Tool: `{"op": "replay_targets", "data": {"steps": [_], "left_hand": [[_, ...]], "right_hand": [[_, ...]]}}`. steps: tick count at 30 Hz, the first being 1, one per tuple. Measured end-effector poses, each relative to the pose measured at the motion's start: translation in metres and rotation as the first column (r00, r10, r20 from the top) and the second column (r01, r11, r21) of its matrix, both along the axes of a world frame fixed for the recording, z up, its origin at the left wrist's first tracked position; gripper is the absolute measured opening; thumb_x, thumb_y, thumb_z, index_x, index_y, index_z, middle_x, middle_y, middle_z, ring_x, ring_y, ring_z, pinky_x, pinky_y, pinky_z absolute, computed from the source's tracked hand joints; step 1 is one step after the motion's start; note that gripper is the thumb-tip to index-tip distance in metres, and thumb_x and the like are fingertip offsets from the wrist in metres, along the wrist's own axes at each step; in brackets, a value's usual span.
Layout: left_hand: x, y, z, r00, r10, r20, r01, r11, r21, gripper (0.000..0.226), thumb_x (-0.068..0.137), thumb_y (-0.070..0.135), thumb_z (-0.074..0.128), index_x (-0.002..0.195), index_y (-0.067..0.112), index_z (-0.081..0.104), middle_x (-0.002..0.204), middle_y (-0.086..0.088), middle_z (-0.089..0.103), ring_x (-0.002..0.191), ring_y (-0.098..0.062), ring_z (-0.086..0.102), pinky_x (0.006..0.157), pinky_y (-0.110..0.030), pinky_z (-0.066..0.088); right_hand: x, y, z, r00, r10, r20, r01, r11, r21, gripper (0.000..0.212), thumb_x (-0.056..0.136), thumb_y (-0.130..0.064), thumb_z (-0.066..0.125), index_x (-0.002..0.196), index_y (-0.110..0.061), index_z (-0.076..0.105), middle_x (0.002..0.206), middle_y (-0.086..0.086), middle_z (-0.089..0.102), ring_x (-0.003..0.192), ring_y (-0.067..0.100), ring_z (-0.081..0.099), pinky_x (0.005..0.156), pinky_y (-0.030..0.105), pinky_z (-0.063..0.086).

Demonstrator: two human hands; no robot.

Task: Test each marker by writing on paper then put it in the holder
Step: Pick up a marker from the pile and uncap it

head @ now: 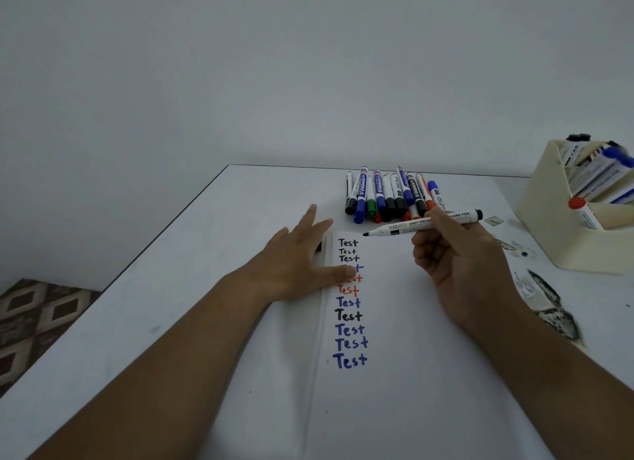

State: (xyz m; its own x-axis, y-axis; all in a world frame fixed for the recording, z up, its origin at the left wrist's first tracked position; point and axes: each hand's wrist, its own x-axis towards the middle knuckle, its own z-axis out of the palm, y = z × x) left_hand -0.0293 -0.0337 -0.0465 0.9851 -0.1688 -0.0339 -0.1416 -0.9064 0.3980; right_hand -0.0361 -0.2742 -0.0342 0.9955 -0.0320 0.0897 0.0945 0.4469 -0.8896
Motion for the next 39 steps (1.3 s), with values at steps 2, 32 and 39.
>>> {"op": "replay_targets", "data": {"steps": [2,32,39], "left_hand": [[0.003,0.003,-0.003,1.000,0.020,-0.008,-0.020,0.999,-0.045,0.114,0.059,0.096,0.054,0.154,0.047,0.014,0.161,0.026,-0.019,0.152,-0.020,0.016,0.121,-0.049,0.025],[-0.011,0.003,-0.003,0.990,-0.115,-0.078,0.132,0.953,0.274,0.105,0.067,0.101,0.012,0.155,0.046,-0.011,0.159,0.025,-0.027,0.150,-0.023,-0.024,0.120,-0.060,-0.007],[-0.005,0.001,-0.007,0.993,-0.092,-0.070,0.110,0.941,0.320,0.103,0.068,0.100,0.010,0.154,0.048,-0.009,0.163,0.025,-0.014,0.152,-0.022,-0.018,0.119,-0.060,-0.007]], "right_hand": [[0.000,0.000,0.000,1.000,-0.001,0.004,0.001,1.000,0.002,0.014,0.095,-0.024,0.065,0.100,-0.012,0.070,0.069,0.007,0.067,0.059,0.017,0.060,0.057,0.027,0.052],[-0.006,0.003,0.005,0.998,-0.031,0.053,0.034,0.999,-0.040,0.009,0.098,-0.022,0.063,0.098,-0.014,0.066,0.071,0.007,0.067,0.062,0.018,0.060,0.064,0.033,0.049],[-0.010,0.005,0.025,0.993,-0.070,0.091,0.077,0.994,-0.073,0.018,0.100,-0.028,0.059,0.103,-0.010,0.062,0.073,0.006,0.066,0.063,0.018,0.058,0.062,0.029,0.049]]}}
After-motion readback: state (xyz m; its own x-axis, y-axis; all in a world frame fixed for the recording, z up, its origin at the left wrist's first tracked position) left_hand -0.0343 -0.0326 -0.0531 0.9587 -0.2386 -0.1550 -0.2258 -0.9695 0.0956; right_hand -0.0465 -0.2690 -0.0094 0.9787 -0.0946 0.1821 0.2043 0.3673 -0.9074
